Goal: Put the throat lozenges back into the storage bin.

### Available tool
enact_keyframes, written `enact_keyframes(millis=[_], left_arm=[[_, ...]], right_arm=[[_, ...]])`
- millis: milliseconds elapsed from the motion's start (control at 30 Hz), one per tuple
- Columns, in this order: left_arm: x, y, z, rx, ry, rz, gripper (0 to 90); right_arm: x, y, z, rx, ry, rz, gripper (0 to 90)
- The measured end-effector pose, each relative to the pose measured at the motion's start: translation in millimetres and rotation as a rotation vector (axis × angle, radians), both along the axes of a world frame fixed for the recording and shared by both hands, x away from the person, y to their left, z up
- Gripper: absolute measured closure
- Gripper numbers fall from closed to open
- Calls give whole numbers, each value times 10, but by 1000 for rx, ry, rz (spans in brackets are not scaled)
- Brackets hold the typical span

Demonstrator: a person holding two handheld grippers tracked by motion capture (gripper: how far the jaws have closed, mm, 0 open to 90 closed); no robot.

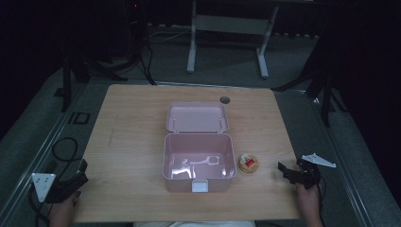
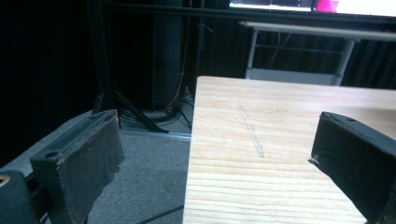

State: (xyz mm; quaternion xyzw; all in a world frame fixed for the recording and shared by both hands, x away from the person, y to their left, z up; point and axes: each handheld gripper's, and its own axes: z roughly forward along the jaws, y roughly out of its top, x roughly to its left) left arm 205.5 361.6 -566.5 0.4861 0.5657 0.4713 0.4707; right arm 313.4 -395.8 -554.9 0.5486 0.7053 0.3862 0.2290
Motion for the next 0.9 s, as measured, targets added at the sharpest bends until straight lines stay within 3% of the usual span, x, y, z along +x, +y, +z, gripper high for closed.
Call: enact_keyframes(millis=[133,300,433,667,733,900], left_arm=[[2,-22,0,22,3,-3,25],[2,-22,0,22,2,-1,25],[2,-23,0,22,3,-2,25],[5,-27,1,26,5,-3,25],[5,-26,1,24,5,-2,25],[5,-27,2,28,7,-3,25]], right_arm=[[13,8,1,-9,9,25,93],[72,53,31,-86,51,134,93],[112,69,78,-115,91,214,93],[177,155,185,-211,248,395,93],[185,197,206,-267,293,433,93],[194,263,256,-350,384,499,93]])
